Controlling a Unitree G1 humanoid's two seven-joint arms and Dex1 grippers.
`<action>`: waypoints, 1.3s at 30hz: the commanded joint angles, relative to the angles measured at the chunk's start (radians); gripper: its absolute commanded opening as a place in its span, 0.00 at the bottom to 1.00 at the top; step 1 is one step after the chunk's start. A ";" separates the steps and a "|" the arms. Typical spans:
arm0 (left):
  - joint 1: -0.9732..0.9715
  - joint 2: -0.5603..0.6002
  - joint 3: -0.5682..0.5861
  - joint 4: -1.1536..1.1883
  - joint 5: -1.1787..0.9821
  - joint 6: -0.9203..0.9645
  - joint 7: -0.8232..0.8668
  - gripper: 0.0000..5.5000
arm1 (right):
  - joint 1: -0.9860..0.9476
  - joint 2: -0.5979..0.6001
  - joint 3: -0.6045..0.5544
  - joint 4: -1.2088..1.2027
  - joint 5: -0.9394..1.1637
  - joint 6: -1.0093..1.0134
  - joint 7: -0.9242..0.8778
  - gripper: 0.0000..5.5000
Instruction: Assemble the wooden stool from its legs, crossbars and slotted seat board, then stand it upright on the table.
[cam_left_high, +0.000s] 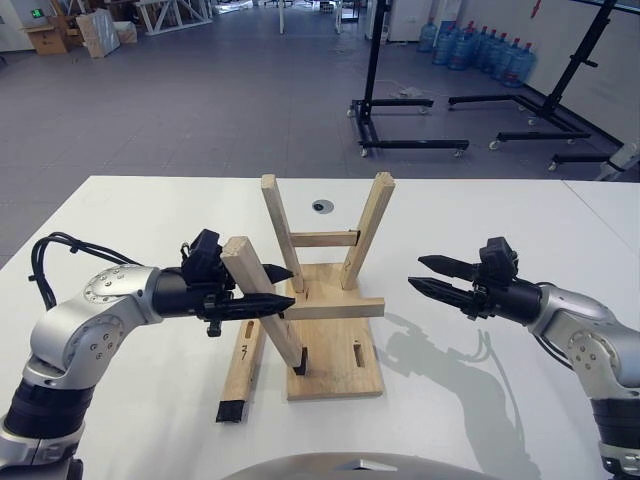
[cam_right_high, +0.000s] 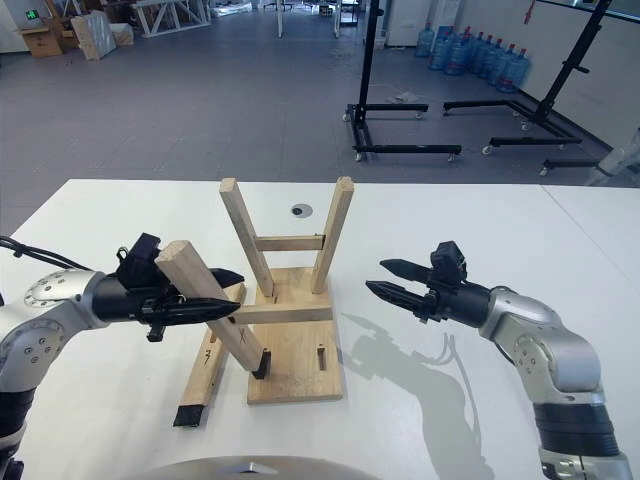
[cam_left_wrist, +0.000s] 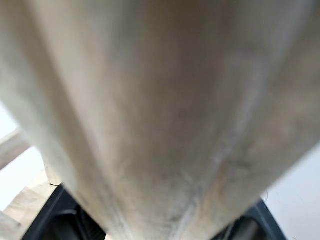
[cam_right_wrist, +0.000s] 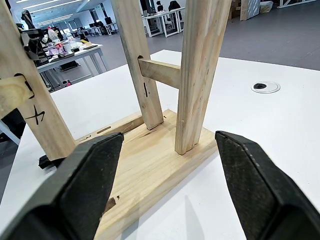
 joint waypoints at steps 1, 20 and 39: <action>-0.009 0.013 -0.049 0.029 0.076 0.001 0.015 0.38 | -0.008 0.006 0.005 0.002 -0.016 -0.009 -0.013 0.61; 0.056 0.074 -0.183 0.055 0.371 -0.336 -0.044 0.37 | -0.059 0.070 -0.011 0.028 -0.013 -0.034 -0.061 0.61; 0.213 0.095 -0.022 -0.001 0.315 -0.321 -0.034 0.81 | -0.044 0.099 -0.035 0.015 0.002 -0.034 -0.099 0.61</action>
